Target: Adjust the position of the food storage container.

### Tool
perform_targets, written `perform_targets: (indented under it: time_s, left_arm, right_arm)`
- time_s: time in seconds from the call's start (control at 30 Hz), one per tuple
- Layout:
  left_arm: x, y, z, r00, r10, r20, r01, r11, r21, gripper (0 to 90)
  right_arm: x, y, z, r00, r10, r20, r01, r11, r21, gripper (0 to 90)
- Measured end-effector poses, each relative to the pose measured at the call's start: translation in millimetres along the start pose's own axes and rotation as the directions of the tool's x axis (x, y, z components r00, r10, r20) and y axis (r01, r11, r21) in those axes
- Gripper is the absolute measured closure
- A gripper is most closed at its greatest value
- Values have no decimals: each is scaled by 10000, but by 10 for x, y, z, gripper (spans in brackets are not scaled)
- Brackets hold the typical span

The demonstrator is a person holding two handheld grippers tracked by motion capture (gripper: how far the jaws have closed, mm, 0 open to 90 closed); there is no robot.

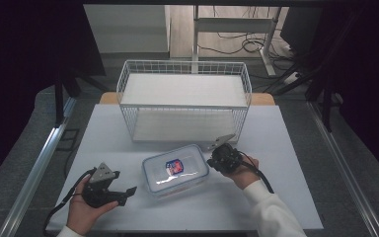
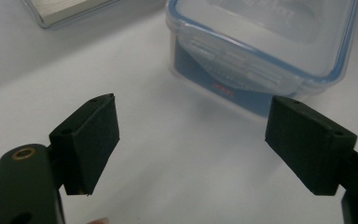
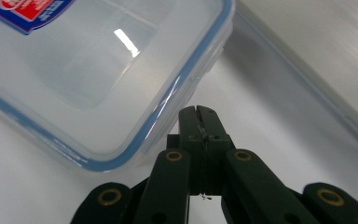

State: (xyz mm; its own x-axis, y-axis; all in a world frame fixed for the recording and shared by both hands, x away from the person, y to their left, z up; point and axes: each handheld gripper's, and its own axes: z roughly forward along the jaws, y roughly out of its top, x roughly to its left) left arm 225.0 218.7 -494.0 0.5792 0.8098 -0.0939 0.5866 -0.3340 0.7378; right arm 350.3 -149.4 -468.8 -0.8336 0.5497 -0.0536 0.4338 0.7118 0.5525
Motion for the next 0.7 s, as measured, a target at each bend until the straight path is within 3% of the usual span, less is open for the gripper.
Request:
perform_targets:
  time_s: [0.27, 0.7]
  left_arm:
    - [14, 1, -14, 10000, -2, -55, 2, 10000, -45, 171]
    - [16, 0, -15, 9999, -93, -109, 92, 9999, -108, 171]
  right_arm:
    - [211, 58, 39, 9986, -385, -352, 384, 9993, -27, 892]
    - [249, 46, 42, 9980, -212, -601, 207, 9997, -103, 892]
